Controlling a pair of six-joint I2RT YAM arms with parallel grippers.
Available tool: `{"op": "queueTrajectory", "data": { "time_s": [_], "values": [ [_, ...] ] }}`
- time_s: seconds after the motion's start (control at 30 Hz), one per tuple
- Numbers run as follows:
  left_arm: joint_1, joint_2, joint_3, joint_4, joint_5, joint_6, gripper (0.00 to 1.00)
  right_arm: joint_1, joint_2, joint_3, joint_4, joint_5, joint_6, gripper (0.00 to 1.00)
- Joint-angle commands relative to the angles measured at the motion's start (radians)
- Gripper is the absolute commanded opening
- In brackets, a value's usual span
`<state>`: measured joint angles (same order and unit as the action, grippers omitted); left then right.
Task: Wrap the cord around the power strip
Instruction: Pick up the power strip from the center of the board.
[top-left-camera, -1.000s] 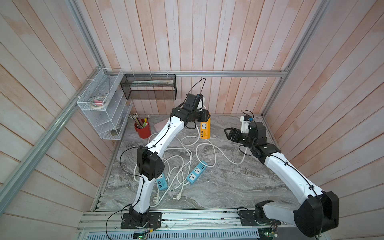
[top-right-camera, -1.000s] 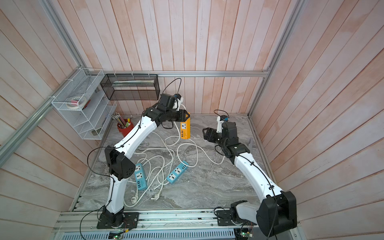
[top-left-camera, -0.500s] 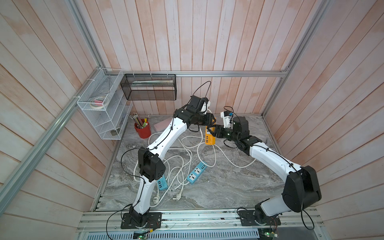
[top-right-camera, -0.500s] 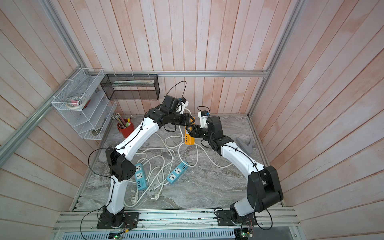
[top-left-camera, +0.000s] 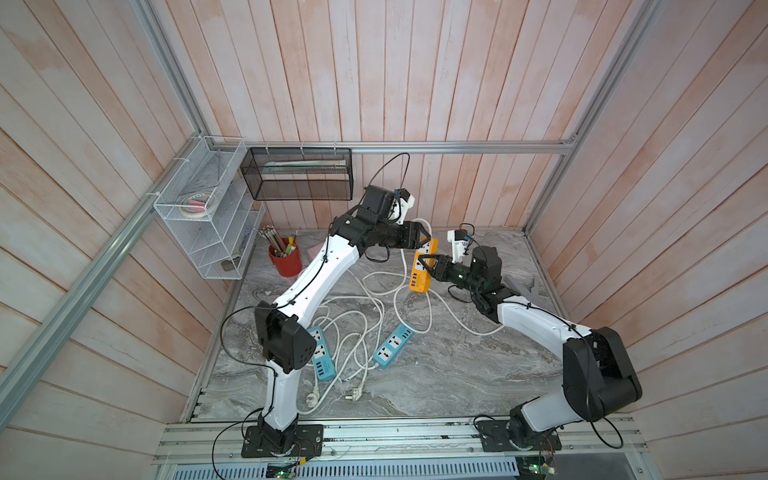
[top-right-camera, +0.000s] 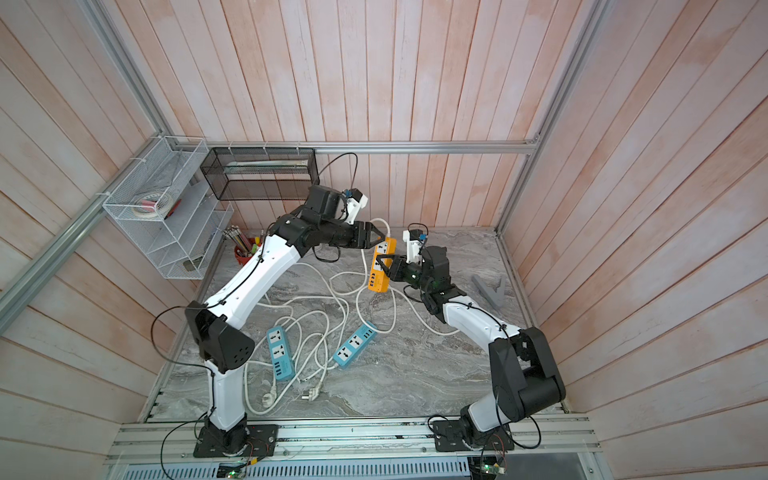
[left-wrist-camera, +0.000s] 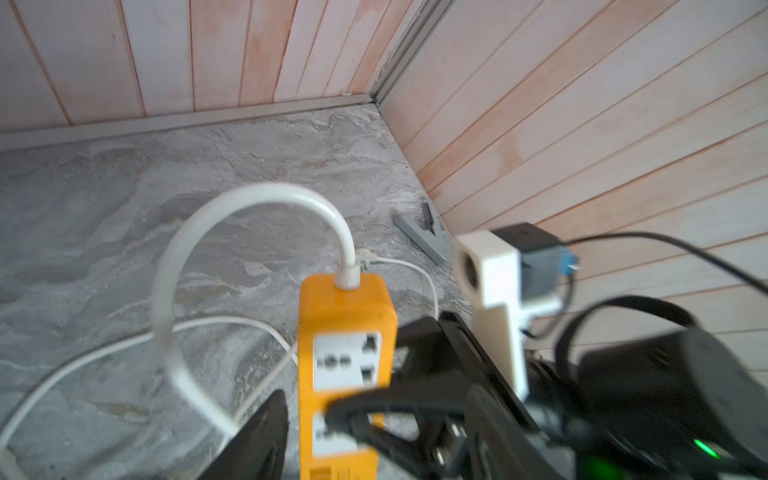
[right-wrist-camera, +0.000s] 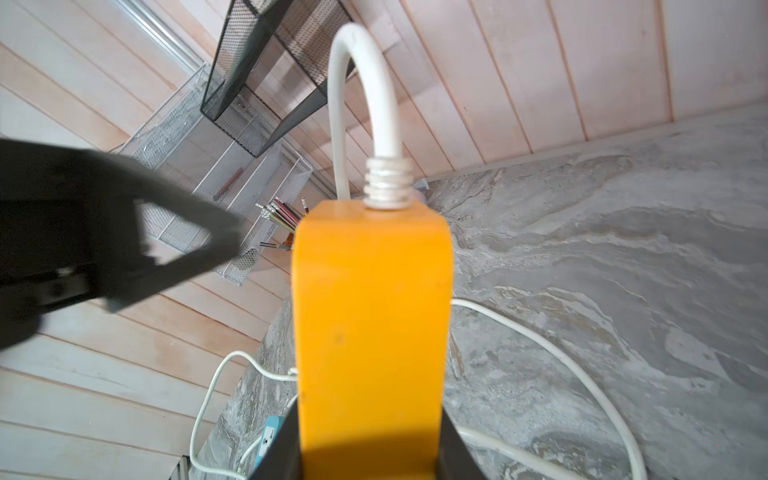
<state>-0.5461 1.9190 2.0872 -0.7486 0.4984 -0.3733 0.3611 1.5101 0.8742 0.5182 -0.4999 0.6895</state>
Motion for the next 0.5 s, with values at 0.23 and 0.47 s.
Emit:
{"op": "queueTrajectory", "data": {
  "time_s": [0.23, 0.47],
  "values": [
    [0.071, -0.313, -0.738, 0.777, 0.331, -0.292, 0.89, -0.041, -0.030, -0.108, 0.704, -0.198, 0.435, 0.16],
    [0.026, -0.290, -0.790, 0.869, 0.360, -0.332, 0.87, -0.038, 0.001, -0.105, 0.846, -0.209, 0.554, 0.16]
  ]
}}
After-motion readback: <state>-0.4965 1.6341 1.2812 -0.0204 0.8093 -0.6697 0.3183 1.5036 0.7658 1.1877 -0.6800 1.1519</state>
